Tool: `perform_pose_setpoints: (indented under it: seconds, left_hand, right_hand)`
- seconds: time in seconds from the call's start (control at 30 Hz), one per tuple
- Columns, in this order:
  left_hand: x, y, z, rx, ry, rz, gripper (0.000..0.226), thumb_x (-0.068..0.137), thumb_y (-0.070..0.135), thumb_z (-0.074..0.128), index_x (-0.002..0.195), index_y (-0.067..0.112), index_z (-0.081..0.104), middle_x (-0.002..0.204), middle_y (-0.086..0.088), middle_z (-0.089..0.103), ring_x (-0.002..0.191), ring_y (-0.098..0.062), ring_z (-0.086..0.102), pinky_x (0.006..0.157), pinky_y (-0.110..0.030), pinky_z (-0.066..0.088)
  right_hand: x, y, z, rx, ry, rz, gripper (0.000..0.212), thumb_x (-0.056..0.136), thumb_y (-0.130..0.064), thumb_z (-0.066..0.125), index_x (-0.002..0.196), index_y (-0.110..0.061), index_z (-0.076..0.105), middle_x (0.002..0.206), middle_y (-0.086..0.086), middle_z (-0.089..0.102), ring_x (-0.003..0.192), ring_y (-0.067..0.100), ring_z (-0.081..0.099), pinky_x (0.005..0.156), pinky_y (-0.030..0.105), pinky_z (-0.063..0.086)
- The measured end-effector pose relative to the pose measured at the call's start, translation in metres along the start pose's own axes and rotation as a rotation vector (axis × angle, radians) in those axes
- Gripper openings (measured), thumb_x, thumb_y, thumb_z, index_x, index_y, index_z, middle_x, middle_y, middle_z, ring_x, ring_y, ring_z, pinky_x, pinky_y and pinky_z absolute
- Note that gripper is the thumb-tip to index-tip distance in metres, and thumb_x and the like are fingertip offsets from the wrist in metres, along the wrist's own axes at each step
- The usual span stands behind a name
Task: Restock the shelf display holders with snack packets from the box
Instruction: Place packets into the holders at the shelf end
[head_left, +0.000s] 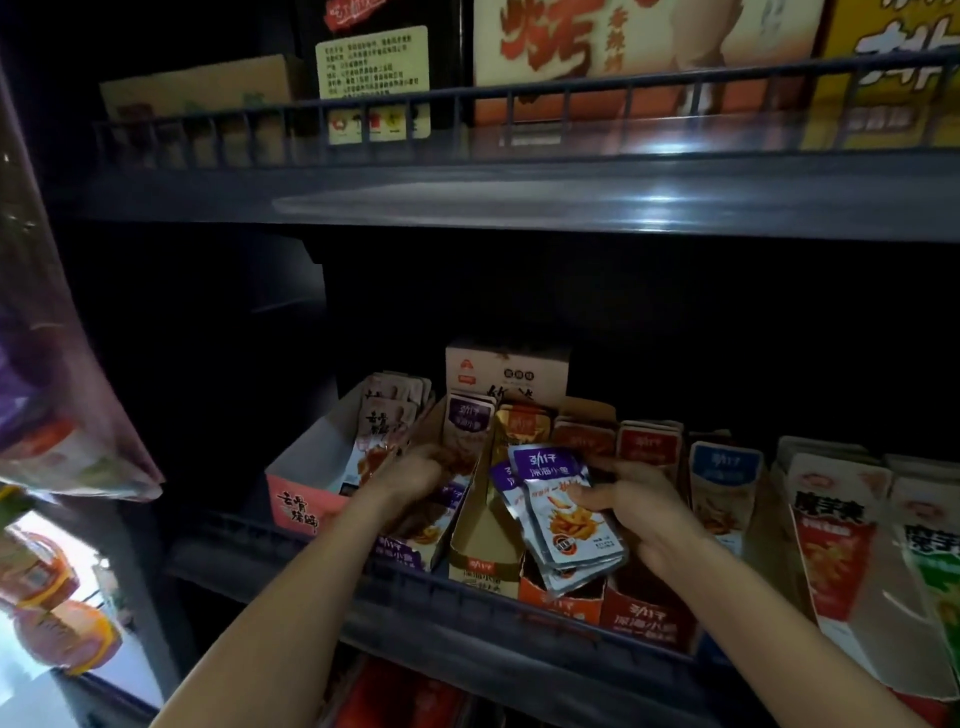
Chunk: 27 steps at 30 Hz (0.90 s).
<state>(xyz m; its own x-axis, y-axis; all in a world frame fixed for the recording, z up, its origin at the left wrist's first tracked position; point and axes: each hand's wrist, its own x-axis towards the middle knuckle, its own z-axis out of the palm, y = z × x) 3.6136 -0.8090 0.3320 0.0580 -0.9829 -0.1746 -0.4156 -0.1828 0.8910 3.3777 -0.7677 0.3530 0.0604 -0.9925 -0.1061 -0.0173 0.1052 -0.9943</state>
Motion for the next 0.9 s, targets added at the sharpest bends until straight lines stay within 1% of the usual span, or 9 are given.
perform_pose_setpoints:
  seconds: [0.07, 0.2, 0.27, 0.33, 0.4, 0.47, 0.67, 0.8, 0.9]
  left_hand:
    - [0.001, 0.003, -0.001, 0.300, -0.147, -0.025, 0.041, 0.087, -0.003, 0.052, 0.124, 0.016, 0.051, 0.114, -0.012, 0.060, 0.096, -0.026, 0.062, 0.072, -0.035, 0.054]
    - [0.011, 0.003, -0.002, 0.800, -0.265, -0.026, 0.077, 0.081, 0.004, 0.066, 0.144, 0.034, 0.032, 0.141, -0.004, 0.045, 0.122, -0.026, 0.048, 0.092, -0.038, 0.049]
    - [0.016, 0.004, -0.001, 0.922, -0.292, -0.057, 0.071, 0.082, 0.008, 0.067, 0.142, 0.032, 0.036, 0.136, -0.004, 0.048, 0.119, -0.027, 0.050, 0.093, -0.040, 0.049]
    - [0.019, 0.001, 0.000, 1.044, -0.263, 0.029, 0.045, 0.086, 0.017, 0.064, 0.129, 0.022, 0.052, 0.115, -0.005, 0.060, 0.102, -0.024, 0.059, 0.085, -0.039, 0.052]
    - [0.019, 0.004, -0.001, 1.117, -0.222, 0.068, 0.040, 0.081, 0.024, 0.072, 0.117, 0.016, 0.058, 0.104, -0.004, 0.062, 0.094, -0.022, 0.060, 0.082, -0.034, 0.051]
    - [0.018, 0.010, -0.003, 1.124, -0.094, 0.073, 0.043, 0.075, 0.025, 0.078, 0.112, 0.016, 0.058, 0.110, -0.005, 0.063, 0.105, -0.024, 0.060, 0.087, -0.032, 0.049]
    - [0.004, 0.038, -0.024, 1.148, 0.084, 0.273, 0.052, 0.073, 0.044, 0.077, 0.116, 0.019, 0.061, 0.115, 0.000, 0.063, 0.110, -0.020, 0.056, 0.087, -0.029, 0.042]
    - [-0.004, 0.035, -0.033, 1.179, 0.090, 0.312, 0.036, 0.075, 0.038, 0.076, 0.104, 0.021, 0.063, 0.103, 0.001, 0.064, 0.102, -0.019, 0.059, 0.081, -0.029, 0.045]
    - [-0.005, 0.027, -0.039, 1.120, 0.133, 0.339, 0.028, 0.078, 0.030, 0.075, 0.099, 0.020, 0.059, 0.092, 0.004, 0.054, 0.098, -0.018, 0.058, 0.076, -0.027, 0.044]
  right_hand:
    - [0.002, 0.000, -0.001, -0.026, -0.013, -0.002, 0.032, 0.080, 0.003, 0.070, 0.106, -0.012, 0.060, 0.089, 0.014, 0.072, 0.076, 0.027, 0.070, 0.061, 0.034, 0.056]
    - [0.007, 0.002, 0.001, -0.061, -0.034, 0.003, 0.031, 0.079, 0.003, 0.070, 0.102, -0.015, 0.060, 0.085, 0.014, 0.073, 0.073, 0.027, 0.071, 0.062, 0.035, 0.056]
    - [0.008, 0.003, 0.002, -0.061, -0.026, 0.002, 0.035, 0.079, 0.003, 0.070, 0.108, -0.013, 0.059, 0.086, 0.014, 0.073, 0.074, 0.028, 0.071, 0.061, 0.035, 0.056]
    - [0.008, 0.004, 0.004, -0.055, -0.016, 0.000, 0.039, 0.079, 0.003, 0.071, 0.113, -0.011, 0.058, 0.086, 0.015, 0.073, 0.074, 0.028, 0.071, 0.060, 0.034, 0.055]
    - [0.006, 0.005, 0.005, -0.051, -0.015, -0.002, 0.040, 0.079, 0.003, 0.070, 0.114, -0.010, 0.058, 0.084, 0.014, 0.073, 0.072, 0.027, 0.071, 0.059, 0.034, 0.055]
    - [0.005, 0.005, 0.006, -0.053, -0.012, -0.011, 0.039, 0.080, 0.004, 0.069, 0.115, -0.008, 0.059, 0.083, 0.013, 0.073, 0.071, 0.026, 0.071, 0.058, 0.033, 0.054]
    - [-0.001, 0.002, 0.013, -0.036, 0.041, -0.047, 0.043, 0.080, 0.005, 0.069, 0.119, -0.007, 0.057, 0.091, 0.015, 0.072, 0.079, 0.030, 0.070, 0.069, 0.041, 0.057]
    - [-0.006, 0.000, 0.022, -0.008, 0.069, -0.049, 0.038, 0.080, 0.005, 0.069, 0.116, -0.005, 0.059, 0.092, 0.016, 0.071, 0.079, 0.031, 0.069, 0.072, 0.043, 0.056]
    - [-0.008, 0.000, 0.030, 0.011, 0.087, -0.055, 0.035, 0.081, 0.004, 0.069, 0.114, -0.005, 0.060, 0.093, 0.015, 0.071, 0.079, 0.029, 0.069, 0.069, 0.040, 0.057]
